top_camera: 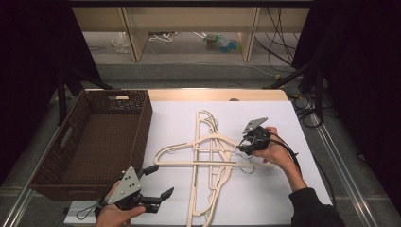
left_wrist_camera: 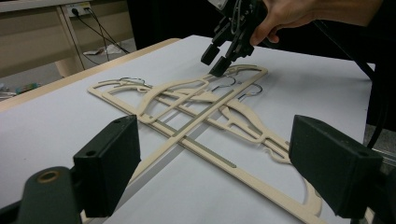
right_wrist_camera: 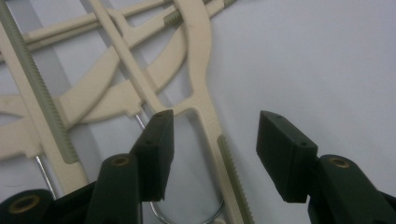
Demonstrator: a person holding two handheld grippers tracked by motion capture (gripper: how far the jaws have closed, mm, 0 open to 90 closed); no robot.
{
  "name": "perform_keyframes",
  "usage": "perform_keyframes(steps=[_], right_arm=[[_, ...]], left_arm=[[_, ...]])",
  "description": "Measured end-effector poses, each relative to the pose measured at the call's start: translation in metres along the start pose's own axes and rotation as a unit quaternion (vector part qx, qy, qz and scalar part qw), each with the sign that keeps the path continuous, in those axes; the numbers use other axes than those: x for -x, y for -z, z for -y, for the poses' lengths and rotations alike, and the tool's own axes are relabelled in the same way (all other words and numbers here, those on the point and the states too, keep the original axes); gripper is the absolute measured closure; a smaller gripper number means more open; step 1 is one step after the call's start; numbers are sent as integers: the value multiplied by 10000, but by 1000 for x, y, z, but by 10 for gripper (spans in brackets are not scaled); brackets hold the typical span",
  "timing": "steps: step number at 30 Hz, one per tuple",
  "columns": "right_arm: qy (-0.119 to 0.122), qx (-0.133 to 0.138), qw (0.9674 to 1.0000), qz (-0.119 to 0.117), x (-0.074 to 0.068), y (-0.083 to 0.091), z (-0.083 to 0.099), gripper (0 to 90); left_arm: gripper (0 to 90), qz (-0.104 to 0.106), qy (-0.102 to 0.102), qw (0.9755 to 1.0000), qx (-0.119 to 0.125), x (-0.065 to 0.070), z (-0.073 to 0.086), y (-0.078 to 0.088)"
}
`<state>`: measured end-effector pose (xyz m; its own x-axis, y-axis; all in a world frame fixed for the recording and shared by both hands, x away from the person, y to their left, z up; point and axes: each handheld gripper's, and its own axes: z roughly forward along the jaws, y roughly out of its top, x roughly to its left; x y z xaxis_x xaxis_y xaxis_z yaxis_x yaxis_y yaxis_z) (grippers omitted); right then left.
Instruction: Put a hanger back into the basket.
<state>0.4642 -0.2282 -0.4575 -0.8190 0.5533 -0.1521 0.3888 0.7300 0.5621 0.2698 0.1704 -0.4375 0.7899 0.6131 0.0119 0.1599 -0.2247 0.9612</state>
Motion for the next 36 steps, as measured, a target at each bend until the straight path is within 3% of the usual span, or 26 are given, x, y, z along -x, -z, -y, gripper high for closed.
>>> perform_keyframes(steps=[9, 10, 21, 29, 33, 36], right_arm=[[65, -139, 9999, -72, 6, -9, 4, 571], [206, -117, 9997, -77, 7, -12, 5, 571], [131, -210, 9995, -175, 7, -16, 0, 620], [153, -312, 9985, -427, 11, -17, -2, 679], [36, -247, 9972, -704, 17, -17, 1, 727], [130, -215, 9967, -766, 18, -18, 1, 741]], left_arm=[[169, 20, -46, 10000, -56, 0, 1, -1], [169, 22, -43, 10000, -59, 0, 1, -1], [175, 33, -56, 9999, -92, 1, 1, -2], [177, 46, -99, 9998, -140, 2, 2, -2], [177, 51, -123, 9998, -131, 1, 1, -3], [177, 69, -116, 9998, -154, 1, 2, -3]])
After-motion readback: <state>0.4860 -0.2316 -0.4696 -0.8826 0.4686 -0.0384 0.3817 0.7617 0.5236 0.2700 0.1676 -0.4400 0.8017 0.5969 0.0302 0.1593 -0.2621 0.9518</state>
